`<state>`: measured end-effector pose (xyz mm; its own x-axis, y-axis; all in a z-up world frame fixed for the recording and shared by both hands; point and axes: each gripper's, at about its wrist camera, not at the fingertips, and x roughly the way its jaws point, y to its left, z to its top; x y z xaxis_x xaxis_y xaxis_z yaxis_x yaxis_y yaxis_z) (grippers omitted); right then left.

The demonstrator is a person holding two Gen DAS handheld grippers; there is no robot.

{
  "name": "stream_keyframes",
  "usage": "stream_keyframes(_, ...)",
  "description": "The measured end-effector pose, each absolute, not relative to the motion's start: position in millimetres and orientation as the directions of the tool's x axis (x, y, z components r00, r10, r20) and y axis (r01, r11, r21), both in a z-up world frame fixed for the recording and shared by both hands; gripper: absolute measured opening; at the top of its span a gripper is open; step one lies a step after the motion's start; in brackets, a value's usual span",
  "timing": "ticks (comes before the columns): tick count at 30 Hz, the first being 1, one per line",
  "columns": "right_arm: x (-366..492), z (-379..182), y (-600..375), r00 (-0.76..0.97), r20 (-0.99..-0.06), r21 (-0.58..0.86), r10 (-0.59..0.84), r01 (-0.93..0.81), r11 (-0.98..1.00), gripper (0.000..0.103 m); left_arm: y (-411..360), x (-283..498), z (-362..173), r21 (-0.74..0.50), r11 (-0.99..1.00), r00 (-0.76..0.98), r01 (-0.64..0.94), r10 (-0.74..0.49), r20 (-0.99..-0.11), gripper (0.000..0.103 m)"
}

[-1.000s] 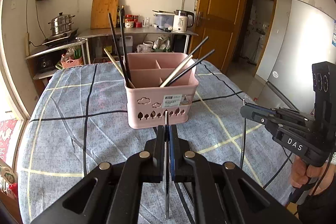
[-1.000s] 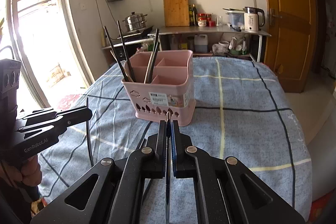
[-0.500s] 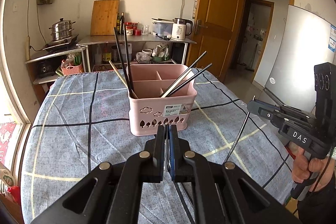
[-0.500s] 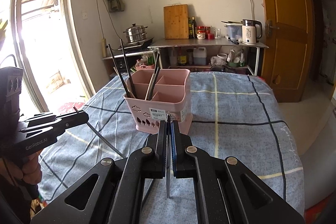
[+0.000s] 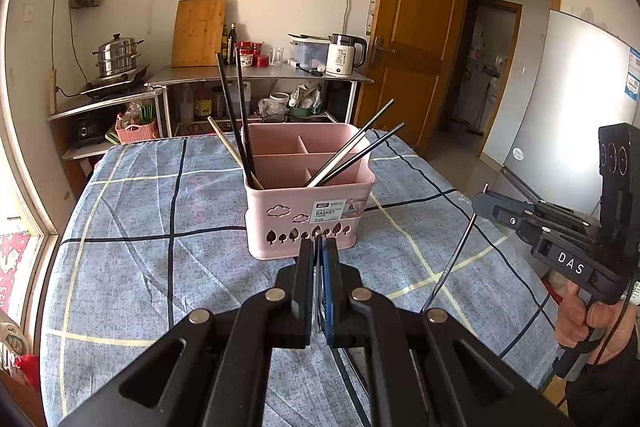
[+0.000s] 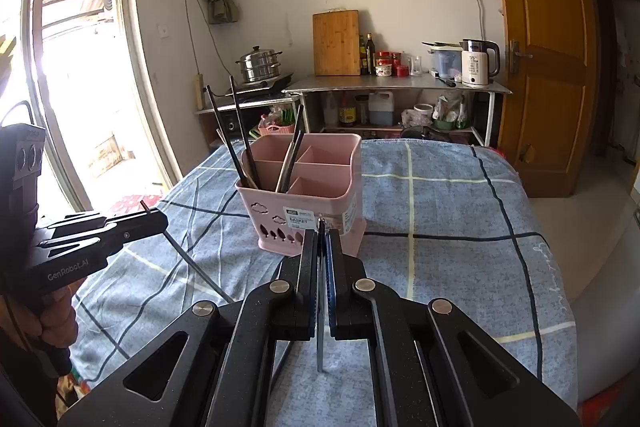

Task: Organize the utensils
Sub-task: 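Raise the held chopsticks with both tools and carry them over the basket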

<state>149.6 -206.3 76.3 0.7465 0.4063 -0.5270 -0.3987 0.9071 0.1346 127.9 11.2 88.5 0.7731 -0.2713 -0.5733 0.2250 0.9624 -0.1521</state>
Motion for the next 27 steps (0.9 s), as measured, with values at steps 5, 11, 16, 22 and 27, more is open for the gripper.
stream_keyframes(5,149.5,76.0,-205.7,0.746,-0.527,0.135,0.406,-0.398,0.907,0.004,12.5,128.2,88.6,-0.156,0.963,0.775,0.221,-0.271,-0.571,0.004)
stream_keyframes(11,150.7,74.4,-205.4,0.745,-0.531,0.133,0.404,-0.398,0.908,0.004,12.7,127.0,86.8,-0.148,0.965,0.776,0.215,-0.261,-0.574,0.004)
stream_keyframes(16,150.7,74.2,-206.2,0.745,-0.533,0.131,0.402,-0.396,0.909,0.004,10.8,126.1,87.5,-0.140,0.966,0.776,0.216,-0.257,-0.575,0.004)
stream_keyframes(22,149.4,76.1,-208.0,0.746,-0.530,0.126,0.402,-0.399,0.908,0.004,10.3,125.5,88.4,-0.135,0.966,0.775,0.219,-0.256,-0.577,0.004)
stream_keyframes(27,148.3,84.9,-204.9,0.749,-0.519,0.120,0.411,-0.412,0.903,0.004,11.4,125.8,94.0,-0.130,0.966,0.777,0.225,-0.258,-0.574,0.004)
